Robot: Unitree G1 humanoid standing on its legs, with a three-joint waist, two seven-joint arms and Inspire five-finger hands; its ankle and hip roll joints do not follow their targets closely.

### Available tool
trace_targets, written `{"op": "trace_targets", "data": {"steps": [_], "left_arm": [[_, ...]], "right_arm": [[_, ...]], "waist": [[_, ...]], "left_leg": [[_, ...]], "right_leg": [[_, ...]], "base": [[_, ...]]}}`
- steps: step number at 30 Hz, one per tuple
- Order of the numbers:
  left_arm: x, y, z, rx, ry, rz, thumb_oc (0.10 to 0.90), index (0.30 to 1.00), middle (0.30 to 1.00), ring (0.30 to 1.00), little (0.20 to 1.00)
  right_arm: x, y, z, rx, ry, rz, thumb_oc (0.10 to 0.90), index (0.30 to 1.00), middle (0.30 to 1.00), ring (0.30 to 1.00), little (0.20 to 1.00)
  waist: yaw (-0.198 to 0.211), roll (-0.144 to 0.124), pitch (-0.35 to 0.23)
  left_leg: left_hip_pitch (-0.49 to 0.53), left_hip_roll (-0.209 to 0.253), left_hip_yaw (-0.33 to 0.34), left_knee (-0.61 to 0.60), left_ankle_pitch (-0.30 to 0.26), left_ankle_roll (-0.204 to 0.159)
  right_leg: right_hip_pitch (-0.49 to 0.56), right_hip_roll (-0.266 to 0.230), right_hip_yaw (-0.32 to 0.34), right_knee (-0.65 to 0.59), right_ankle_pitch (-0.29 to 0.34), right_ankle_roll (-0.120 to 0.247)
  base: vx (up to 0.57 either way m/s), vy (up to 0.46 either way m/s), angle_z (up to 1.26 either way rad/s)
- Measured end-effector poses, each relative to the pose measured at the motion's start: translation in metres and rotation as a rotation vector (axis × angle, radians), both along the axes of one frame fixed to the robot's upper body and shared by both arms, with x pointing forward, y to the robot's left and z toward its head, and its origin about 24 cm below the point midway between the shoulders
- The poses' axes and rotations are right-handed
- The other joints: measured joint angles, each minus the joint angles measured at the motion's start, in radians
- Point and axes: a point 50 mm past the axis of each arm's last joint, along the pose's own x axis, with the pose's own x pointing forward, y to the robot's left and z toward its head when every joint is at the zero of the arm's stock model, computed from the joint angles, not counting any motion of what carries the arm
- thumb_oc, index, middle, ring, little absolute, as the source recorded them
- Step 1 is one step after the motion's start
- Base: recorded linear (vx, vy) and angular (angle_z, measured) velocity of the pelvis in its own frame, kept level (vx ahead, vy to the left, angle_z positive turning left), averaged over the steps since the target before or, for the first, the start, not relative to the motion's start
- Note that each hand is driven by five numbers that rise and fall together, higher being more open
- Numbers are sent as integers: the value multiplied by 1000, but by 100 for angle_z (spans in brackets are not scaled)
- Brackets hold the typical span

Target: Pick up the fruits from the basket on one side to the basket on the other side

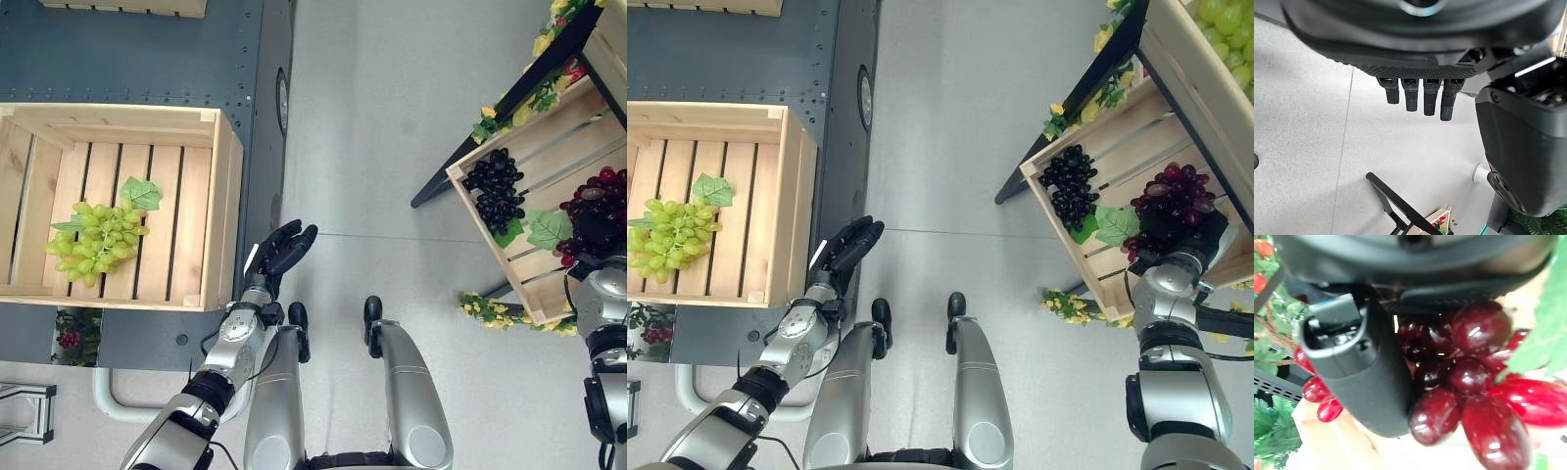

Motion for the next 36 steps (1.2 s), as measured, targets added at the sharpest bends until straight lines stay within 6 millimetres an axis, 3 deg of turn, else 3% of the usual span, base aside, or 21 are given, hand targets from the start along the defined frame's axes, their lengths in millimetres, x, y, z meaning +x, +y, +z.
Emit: {"op": "trace_targets", "data": {"steps": [6, 10, 11, 18, 36], "left_arm": [[1, 9, 5, 33, -13, -13, 800, 900, 900, 900, 900], [1, 5, 9, 29, -35, -44, 800, 900, 900, 900, 900], [1, 2, 13, 26, -50, -59, 800, 900, 900, 900, 900], [3, -7, 25, 10, -103, -110, 800, 900, 900, 900, 900], [3, -5, 26, 45, -104, -126, 800, 900, 900, 900, 900]], "right_arm": [[3, 0, 3, -21, 66, 35, 400, 300, 300, 300, 300], [7, 3, 4, -35, 98, 51, 400, 300, 300, 300, 300], [8, 4, 6, -40, 97, 54, 800, 900, 900, 900, 900], [15, 7, 15, -50, 95, 65, 800, 900, 900, 900, 900], [16, 8, 11, -43, 158, 68, 800, 900, 900, 900, 900]], "waist": [[8, 0, 0], [8, 0, 0], [8, 0, 0], [8, 0, 0], [8, 0, 0]], "left_leg": [[-35, 1, -2, 10, 0, -1], [-41, 1, -2, 10, -2, -2], [-45, 1, -2, 10, -2, -2], [-53, 1, -2, 9, -2, -3], [-51, 1, -4, 17, -4, -1]], "right_leg": [[-34, 2, -4, 10, -2, -3], [-38, 2, -4, 7, -2, -2], [-41, 2, -4, 7, -2, -2], [-50, 3, -3, 8, -3, -3], [-43, 3, -4, 11, -3, -2]], "base": [[0, 0, 0], [-8, 1, 0], [0, 0, 0], [0, 0, 0], [0, 0, 0]]}}
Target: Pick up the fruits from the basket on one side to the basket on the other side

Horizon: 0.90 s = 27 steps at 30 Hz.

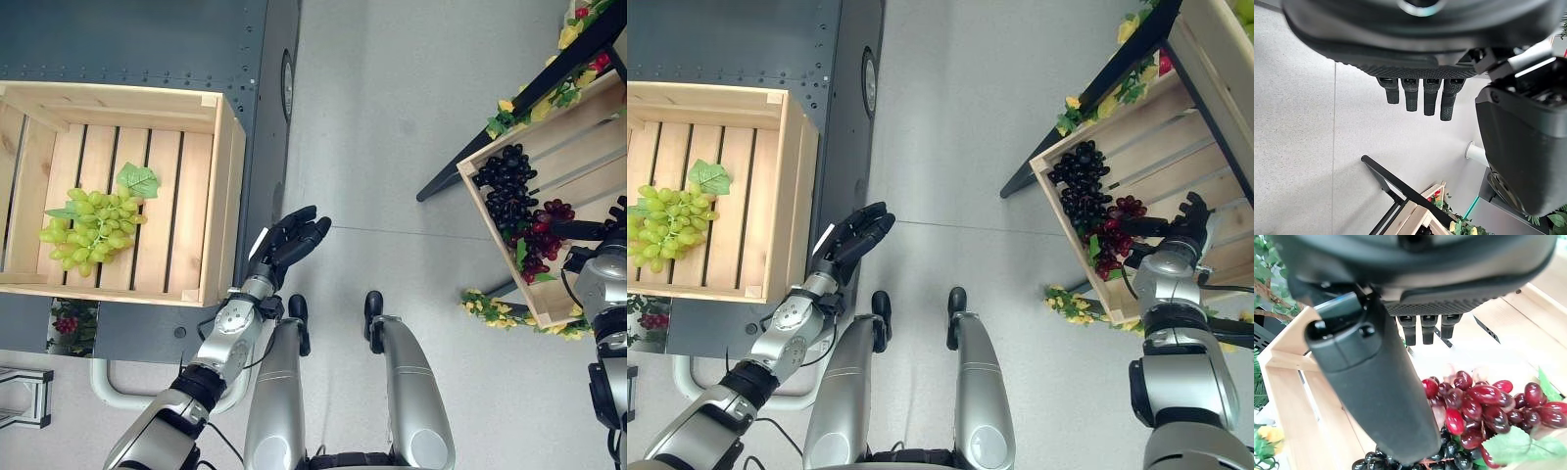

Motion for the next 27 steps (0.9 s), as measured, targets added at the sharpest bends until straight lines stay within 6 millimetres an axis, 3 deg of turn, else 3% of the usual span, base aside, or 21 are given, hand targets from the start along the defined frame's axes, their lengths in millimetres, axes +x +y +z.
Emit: {"op": "trace_targets", "data": {"steps": [10, 14, 16, 22, 25, 27], "left_arm": [[5, -10, 7, 24, -28, -35, 800, 900, 900, 900, 900], [4, -17, 3, 41, -21, -46, 800, 900, 900, 900, 900], [3, -24, 2, 51, -31, -55, 800, 900, 900, 900, 900], [3, -29, 8, 109, -95, -68, 800, 900, 900, 900, 900], [6, -30, 20, 128, -174, -58, 800, 900, 900, 900, 900], [6, -26, 38, 122, -265, -42, 800, 900, 900, 900, 900]], "right_arm": [[4, 8, -4, -88, 64, 41, 800, 900, 900, 900, 900], [14, 38, -13, -193, 61, 152, 800, 900, 900, 900, 900], [19, 67, -29, -201, 34, 240, 800, 900, 900, 900, 900], [21, 131, -63, -199, 21, 356, 800, 900, 900, 900, 900], [21, 143, -66, -234, 17, 390, 800, 900, 900, 900, 900], [20, 149, -65, -236, -17, 397, 800, 900, 900, 900, 900]], "waist": [[-1, 0, 0], [-5, 0, 0], [-8, 0, 0], [-16, 2, 0], [-9, 4, 0], [-6, 5, 0]], "left_leg": [[37, -1, 2, -4, -2, 1], [70, -2, 7, -30, -1, -1], [96, -3, 9, -58, 3, -7], [141, -8, 15, -135, 25, -20], [148, -11, 15, -154, 28, -21], [156, -17, 15, -170, 32, -21]], "right_leg": [[33, -2, 2, -2, -1, 2], [56, 0, 11, -18, -1, 2], [77, 2, 11, -36, -1, 1], [109, 2, 9, -80, 6, -1], [114, -2, 5, -87, 6, -2], [117, -13, -12, -87, 2, -7]], "base": [[10, 25, -1], [14, 43, -7], [16, 35, -2], [7, 44, 2], [4, 25, 3], [0, 7, 6]]}}
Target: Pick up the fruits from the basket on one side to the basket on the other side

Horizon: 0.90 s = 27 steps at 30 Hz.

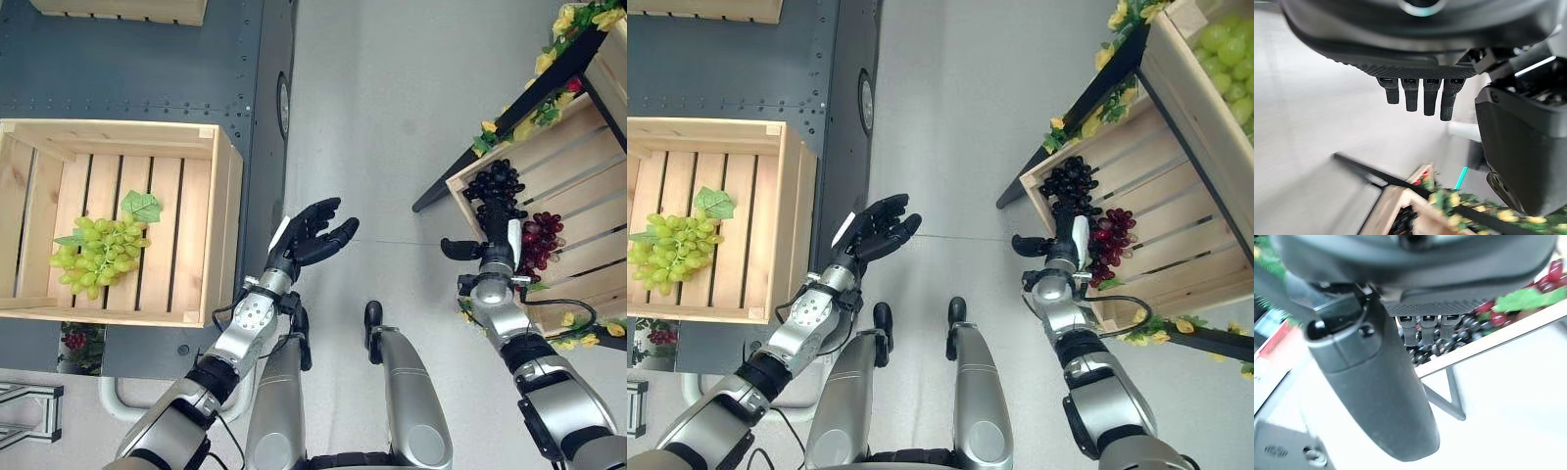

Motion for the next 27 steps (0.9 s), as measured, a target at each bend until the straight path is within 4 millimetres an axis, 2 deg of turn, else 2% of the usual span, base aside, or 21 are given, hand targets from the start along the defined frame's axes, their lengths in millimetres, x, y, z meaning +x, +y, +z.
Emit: {"op": "trace_targets", "data": {"steps": [3, 4, 5, 10, 13, 16, 23, 27], "left_arm": [[1, 11, 31, -59, -153, 68, 800, 900, 900, 900, 900], [2, 15, 35, -69, -176, 88, 800, 900, 900, 900, 900], [3, 26, 44, -82, -213, 136, 800, 900, 900, 900, 900], [3, 64, 63, -87, -316, 397, 800, 900, 900, 900, 900], [1, 87, 57, -13, -358, 656, 800, 900, 900, 900, 900], [-2, 101, 49, 109, -381, 812, 800, 900, 900, 900, 900], [-10, 136, 29, 318, -300, 993, 800, 900, 900, 900, 900], [-12, 155, 22, 445, -246, 1064, 800, 900, 900, 900, 900]], "right_arm": [[-2, 3, -3, -30, -5, 7, 800, 900, 900, 900, 900], [-3, 3, -4, -30, -4, 8, 800, 900, 900, 900, 900], [-5, 3, -6, -28, -7, 9, 800, 900, 900, 900, 900], [-11, -1, -15, -24, 8, -3, 800, 900, 900, 900, 900], [-15, -3, -21, -21, 29, -12, 800, 900, 900, 900, 900], [-20, -4, -27, -11, 41, -14, 800, 900, 900, 900, 900], [-29, 5, -29, 4, 21, 36, 800, 900, 900, 900, 900], [-32, 3, -32, -2, 31, 35, 800, 900, 900, 900, 900]], "waist": [[8, 10, 0], [9, 10, 0], [13, 10, 0], [25, 28, 0], [45, 31, 0], [61, 31, 0], [69, 32, 0], [71, 32, 0]], "left_leg": [[24, -6, -11, -15, 5, -1], [30, -8, -13, -20, 8, -2], [43, -12, -17, -32, 15, -3], [61, -20, -41, -67, 37, -12], [64, -21, -57, -73, 43, -22], [62, -22, -76, -90, 60, -33], [64, -22, -85, -99, 66, -42], [54, -23, -98, -101, 68, -45]], "right_leg": [[26, -10, -21, -1, -6, -6], [32, -15, -31, -2, -8, -8], [43, -19, -35, -2, -13, -9], [61, -31, -60, 0, -32, -21], [63, -34, -78, 15, -47, -30], [63, -39, -105, 18, -54, -39], [63, -49, -127, 39, -73, -41], [60, -51, -139, 40, -77, -45]], "base": [[18, 0, 13], [23, -2, 17], [22, -6, 13], [26, -8, 23], [21, -22, 17], [11, -10, 19], [11, -5, 10], [-4, 26, 8]]}}
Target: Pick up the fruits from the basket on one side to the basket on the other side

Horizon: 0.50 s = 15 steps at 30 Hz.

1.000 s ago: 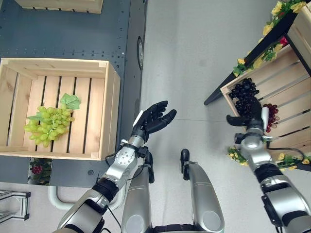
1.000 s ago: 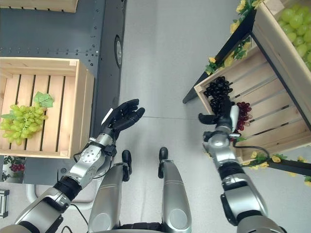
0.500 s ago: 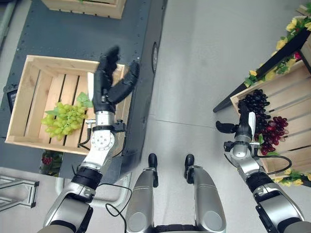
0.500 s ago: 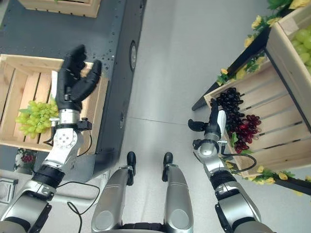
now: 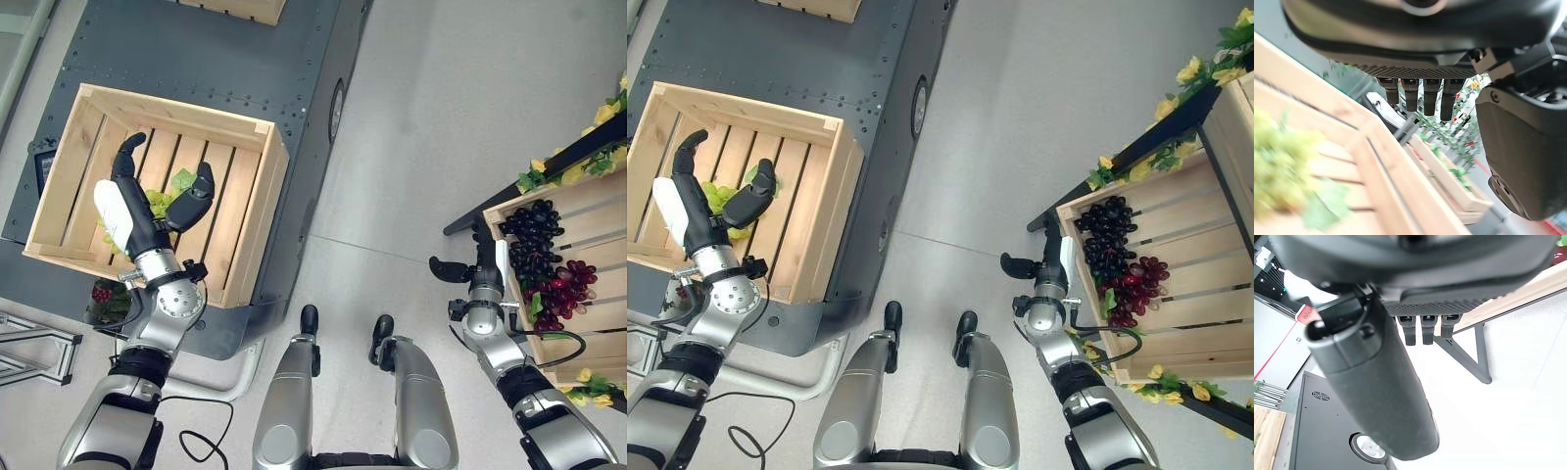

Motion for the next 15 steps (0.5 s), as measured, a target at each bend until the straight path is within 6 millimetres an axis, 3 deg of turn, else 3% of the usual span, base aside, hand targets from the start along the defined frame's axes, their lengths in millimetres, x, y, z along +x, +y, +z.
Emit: {"op": "trace_targets", "data": {"steps": [5, 8, 10, 13, 15], "left_arm": [[-2, 24, -6, 76, 134, 135, 800, 900, 900, 900, 900], [0, 38, 1, 156, 199, 210, 800, 900, 900, 900, 900], [5, 52, 14, 337, 315, 265, 800, 900, 900, 900, 900], [10, 59, 17, 551, 476, 278, 800, 900, 900, 900, 900], [12, 58, 15, 601, 532, 267, 800, 900, 900, 900, 900]], "right_arm": [[0, -13, 1, 31, 10, -31, 800, 900, 900, 900, 900], [1, -20, 5, 16, 15, -27, 800, 900, 900, 900, 900], [4, -24, 8, 35, 21, -16, 800, 900, 900, 900, 900], [7, -28, 8, 54, 47, 15, 800, 900, 900, 900, 900], [8, -32, 10, 43, 54, 22, 800, 900, 900, 900, 900]], "waist": [[3, 0, 0], [-1, 0, 0], [-3, 0, 0], [-11, 0, 0], [-15, 0, 0]], "left_leg": [[-15, -2, 2, 5, 3, -4], [-40, -1, 5, 22, 3, -5], [-75, 3, 7, 40, 4, -7], [-100, 8, 27, 58, 3, -6], [-115, 9, 34, 71, -2, -4]], "right_leg": [[-18, -12, -5, 26, -22, -7], [-46, -17, -5, 50, -33, -11], [-81, -18, -5, 70, -36, -11], [-107, -20, -1, 86, -37, -13], [-123, -23, 3, 96, -38, -14]], "base": [[-1, 49, 10], [6, 61, 8], [-5, 80, 4], [1, 126, -2], [7, 123, -7]]}}
